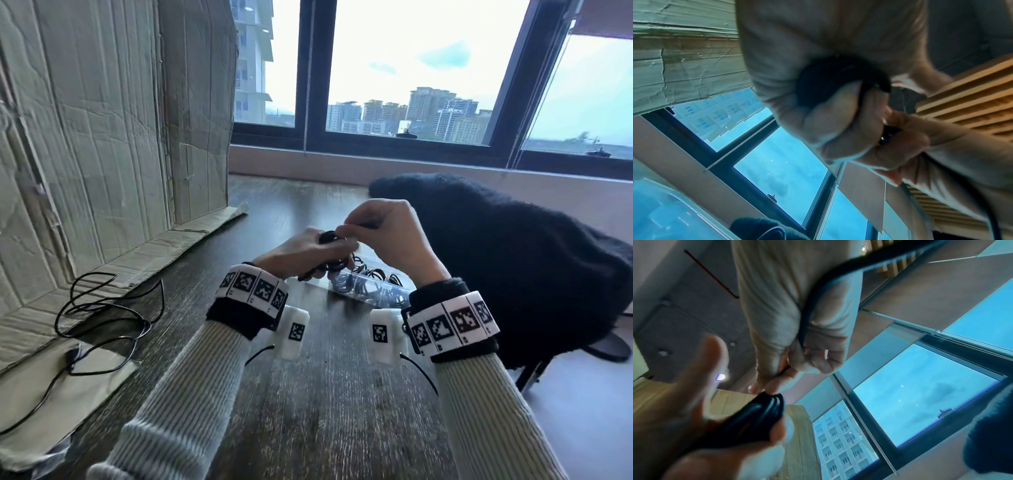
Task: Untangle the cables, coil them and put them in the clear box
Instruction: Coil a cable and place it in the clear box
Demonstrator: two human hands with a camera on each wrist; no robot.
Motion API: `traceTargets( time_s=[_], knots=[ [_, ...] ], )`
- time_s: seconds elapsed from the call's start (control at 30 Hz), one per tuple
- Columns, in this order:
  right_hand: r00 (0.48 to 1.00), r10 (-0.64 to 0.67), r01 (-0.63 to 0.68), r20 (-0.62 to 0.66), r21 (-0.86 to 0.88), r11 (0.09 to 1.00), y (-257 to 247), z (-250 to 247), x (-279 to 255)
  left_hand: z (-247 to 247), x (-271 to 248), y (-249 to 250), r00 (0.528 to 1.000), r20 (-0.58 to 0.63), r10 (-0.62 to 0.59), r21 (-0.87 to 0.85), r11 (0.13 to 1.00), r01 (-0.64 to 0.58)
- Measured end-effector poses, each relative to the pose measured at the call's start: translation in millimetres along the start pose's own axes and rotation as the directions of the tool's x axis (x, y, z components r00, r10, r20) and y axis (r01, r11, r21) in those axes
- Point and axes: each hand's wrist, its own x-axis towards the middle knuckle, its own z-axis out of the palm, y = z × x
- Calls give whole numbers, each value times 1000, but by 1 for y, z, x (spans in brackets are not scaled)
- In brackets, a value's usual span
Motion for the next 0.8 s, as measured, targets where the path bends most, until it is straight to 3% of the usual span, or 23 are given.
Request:
traceTargets(
  time_s=[0.1, 0.27, 0.37, 0.43, 0.57, 0.67, 0.73, 0.8],
  knots=[
    [999, 34, -32, -32, 74, 997, 8, -6, 0, -3, -1, -4, 997, -22, 76, 20, 997, -76],
    [992, 94, -81, -89, 143, 986, 7, -11, 0, -3, 0, -7, 998, -24, 61, -321, 945, -65],
    [987, 125, -104, -101, 190, 976, 12, -13, 2, -7, 3, 0, 986, -166, -8, -625, 775, -99],
    [991, 102, -91, -84, 117, 989, 17, -7, 3, -10, 8, 0, 964, -258, -57, -749, 642, -162],
    [969, 201, -188, 141, -101, 977, 18, 16, 3, -12, 12, -1, 928, -361, -95, -804, 535, -258],
    [921, 263, -244, 287, -101, 965, 15, 32, -1, -16, 13, -1, 901, -426, -79, -806, 486, -338],
    [892, 284, -251, 353, -137, 958, 13, 33, -4, -21, 11, 1, 863, -489, -126, -807, 440, -393],
    [840, 317, -265, 441, -178, 948, 7, 27, -9, -26, 9, 1, 803, -564, -193, -774, 462, -433]
  ],
)
